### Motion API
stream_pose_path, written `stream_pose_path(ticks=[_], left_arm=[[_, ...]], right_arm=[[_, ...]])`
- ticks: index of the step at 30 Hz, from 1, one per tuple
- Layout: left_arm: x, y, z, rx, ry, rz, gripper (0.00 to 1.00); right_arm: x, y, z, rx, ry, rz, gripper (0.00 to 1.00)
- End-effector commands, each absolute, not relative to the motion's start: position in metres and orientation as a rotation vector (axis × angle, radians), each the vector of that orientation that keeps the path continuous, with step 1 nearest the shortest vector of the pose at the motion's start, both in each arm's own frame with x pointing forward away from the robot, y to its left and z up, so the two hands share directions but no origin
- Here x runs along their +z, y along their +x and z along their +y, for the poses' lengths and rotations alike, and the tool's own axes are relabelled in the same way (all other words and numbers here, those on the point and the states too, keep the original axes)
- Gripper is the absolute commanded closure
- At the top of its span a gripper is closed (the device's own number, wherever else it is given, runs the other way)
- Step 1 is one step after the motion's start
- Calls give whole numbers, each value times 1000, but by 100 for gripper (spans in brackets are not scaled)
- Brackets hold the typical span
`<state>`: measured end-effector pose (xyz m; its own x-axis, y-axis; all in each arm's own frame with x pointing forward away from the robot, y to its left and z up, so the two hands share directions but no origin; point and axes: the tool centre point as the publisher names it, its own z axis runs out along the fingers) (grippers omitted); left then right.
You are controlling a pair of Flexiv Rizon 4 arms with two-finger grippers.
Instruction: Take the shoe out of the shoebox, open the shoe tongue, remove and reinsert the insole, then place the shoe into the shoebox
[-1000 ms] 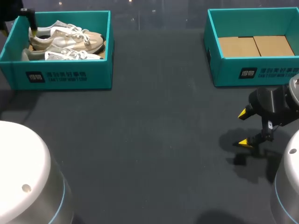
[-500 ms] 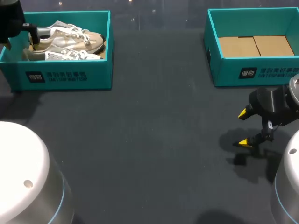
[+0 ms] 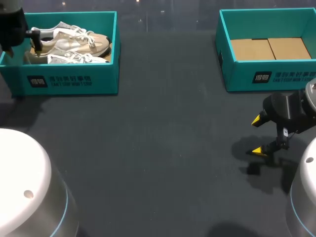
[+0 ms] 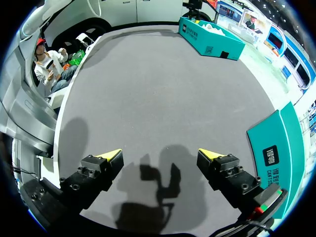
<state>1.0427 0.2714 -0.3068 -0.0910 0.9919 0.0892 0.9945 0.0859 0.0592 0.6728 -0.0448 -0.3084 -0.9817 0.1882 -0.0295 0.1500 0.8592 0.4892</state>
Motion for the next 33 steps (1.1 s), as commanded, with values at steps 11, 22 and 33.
stream_pose_path(ticks=[11,22,33], left_arm=[[-327,1047,279,-139,-2101,-2300,16],[-343,1040,280,-144,-2126,-2302,20],[-356,1037,282,-159,-2135,-2317,27]], right_arm=[[-309,671,-45,765,269,2954,0],[-309,671,-45,765,269,2954,0],[-309,671,-45,765,269,2954,0]])
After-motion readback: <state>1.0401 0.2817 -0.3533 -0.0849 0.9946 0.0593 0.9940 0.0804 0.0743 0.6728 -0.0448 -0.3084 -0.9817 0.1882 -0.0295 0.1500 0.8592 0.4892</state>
